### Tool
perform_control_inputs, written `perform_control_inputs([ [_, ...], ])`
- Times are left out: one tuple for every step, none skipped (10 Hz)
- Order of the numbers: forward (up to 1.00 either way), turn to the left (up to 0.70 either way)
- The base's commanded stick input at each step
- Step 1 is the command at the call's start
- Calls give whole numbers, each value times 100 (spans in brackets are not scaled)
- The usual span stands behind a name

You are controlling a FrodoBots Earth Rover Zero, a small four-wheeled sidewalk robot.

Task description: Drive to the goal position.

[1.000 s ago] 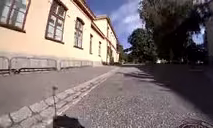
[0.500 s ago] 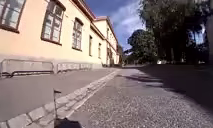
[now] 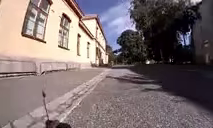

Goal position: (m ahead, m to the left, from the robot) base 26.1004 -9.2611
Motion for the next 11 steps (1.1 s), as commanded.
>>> perform_control_inputs([
  [70,0],
  [70,0],
  [70,0],
  [70,0],
  [70,0],
  [70,0],
  [70,0],
  [70,0],
  [70,0],
  [70,0],
  [70,0],
])
